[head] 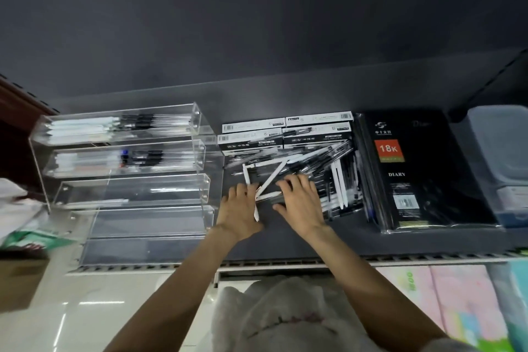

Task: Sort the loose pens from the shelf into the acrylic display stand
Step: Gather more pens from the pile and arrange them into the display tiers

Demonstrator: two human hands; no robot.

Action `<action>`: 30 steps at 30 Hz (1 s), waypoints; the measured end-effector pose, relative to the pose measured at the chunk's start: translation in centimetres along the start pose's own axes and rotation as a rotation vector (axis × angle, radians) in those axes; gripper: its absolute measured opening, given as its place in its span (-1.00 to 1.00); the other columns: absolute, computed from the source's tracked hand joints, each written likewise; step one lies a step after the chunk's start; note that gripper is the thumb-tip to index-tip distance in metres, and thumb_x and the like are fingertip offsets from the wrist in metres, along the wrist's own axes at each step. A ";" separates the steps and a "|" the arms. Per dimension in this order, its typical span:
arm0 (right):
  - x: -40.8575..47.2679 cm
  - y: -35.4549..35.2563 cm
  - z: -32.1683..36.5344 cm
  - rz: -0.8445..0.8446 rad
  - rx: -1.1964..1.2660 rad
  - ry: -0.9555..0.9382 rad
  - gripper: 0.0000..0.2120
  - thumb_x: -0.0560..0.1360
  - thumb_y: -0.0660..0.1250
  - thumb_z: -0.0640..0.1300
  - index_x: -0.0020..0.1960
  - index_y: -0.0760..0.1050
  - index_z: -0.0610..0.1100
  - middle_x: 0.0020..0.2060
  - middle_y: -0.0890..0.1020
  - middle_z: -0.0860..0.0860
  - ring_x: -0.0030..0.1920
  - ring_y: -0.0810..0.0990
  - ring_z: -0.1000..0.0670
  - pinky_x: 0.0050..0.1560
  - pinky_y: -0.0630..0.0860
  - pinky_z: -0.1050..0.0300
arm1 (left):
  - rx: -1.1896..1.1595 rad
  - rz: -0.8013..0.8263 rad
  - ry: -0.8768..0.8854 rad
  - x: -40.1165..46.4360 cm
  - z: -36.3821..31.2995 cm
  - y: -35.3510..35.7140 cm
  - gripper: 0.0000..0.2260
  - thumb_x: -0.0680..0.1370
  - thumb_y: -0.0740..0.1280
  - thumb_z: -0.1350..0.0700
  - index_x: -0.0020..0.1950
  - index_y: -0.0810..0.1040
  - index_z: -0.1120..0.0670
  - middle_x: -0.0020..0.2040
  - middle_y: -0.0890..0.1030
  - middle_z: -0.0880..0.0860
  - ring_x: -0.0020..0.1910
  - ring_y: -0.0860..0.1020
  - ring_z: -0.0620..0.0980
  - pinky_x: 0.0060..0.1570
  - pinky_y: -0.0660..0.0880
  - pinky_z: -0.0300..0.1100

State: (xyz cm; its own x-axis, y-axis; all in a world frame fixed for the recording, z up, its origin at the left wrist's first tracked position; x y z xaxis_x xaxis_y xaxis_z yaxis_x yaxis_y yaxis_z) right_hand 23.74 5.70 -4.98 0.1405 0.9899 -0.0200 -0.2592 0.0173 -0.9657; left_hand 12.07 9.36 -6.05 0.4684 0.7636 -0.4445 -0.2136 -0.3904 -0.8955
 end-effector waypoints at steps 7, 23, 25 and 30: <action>-0.1 -0.6 -0.4 0.009 -0.014 -0.015 -0.62 0.32 0.52 -0.02 0.07 0.59 -0.15 -0.02 0.56 -0.09 0.04 0.49 -0.13 0.08 0.50 -0.03 | -0.109 -0.053 -0.043 0.3 -0.6 0.2 -0.51 0.46 0.31 0.04 0.33 0.25 0.08 0.24 0.32 0.09 0.22 0.37 0.12 0.20 0.40 -0.05; -1.3 -0.5 0.3 -0.013 0.015 0.027 -0.65 0.17 0.61 -0.10 -0.10 0.62 -0.15 -0.17 0.58 -0.08 -0.10 0.57 -0.09 -0.11 0.58 0.05 | -0.422 0.016 0.026 0.5 0.1 0.0 -0.42 0.45 0.32 -0.29 0.34 0.37 0.01 0.25 0.42 0.04 0.23 0.45 0.08 0.19 0.43 -0.05; -1.3 -0.5 0.5 -0.004 0.019 0.027 -0.65 0.18 0.61 -0.10 -0.09 0.62 -0.15 -0.16 0.59 -0.09 -0.10 0.58 -0.10 -0.11 0.58 0.05 | -0.375 -0.046 0.024 0.6 0.2 -0.5 -0.50 0.49 0.30 -0.25 0.29 0.43 0.03 0.21 0.46 0.06 0.19 0.49 0.09 0.13 0.44 -0.07; -1.4 -0.4 1.0 0.032 0.065 0.007 -0.66 0.47 0.39 -0.09 0.21 0.51 -0.16 0.11 0.54 -0.12 0.17 0.49 -0.11 0.17 0.49 0.04 | -0.275 -0.070 0.049 1.0 0.3 -0.7 -0.63 0.53 0.33 -0.03 0.29 0.44 0.08 0.20 0.50 0.12 0.12 0.53 0.14 0.08 0.43 -0.08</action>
State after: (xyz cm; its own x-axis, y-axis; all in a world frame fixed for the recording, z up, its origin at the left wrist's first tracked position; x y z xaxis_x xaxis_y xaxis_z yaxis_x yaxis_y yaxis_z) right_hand 22.66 4.50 -4.34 0.1377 0.9891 -0.0531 -0.3254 -0.0055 -0.9455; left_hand 12.45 10.52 -5.82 0.5164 0.7701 -0.3747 0.0579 -0.4679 -0.8819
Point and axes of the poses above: each hand's wrist, its own x-axis towards the middle knuckle, its own y-axis out of the palm, z = x × y, the point moved 8 cm from there along x, towards the middle knuckle
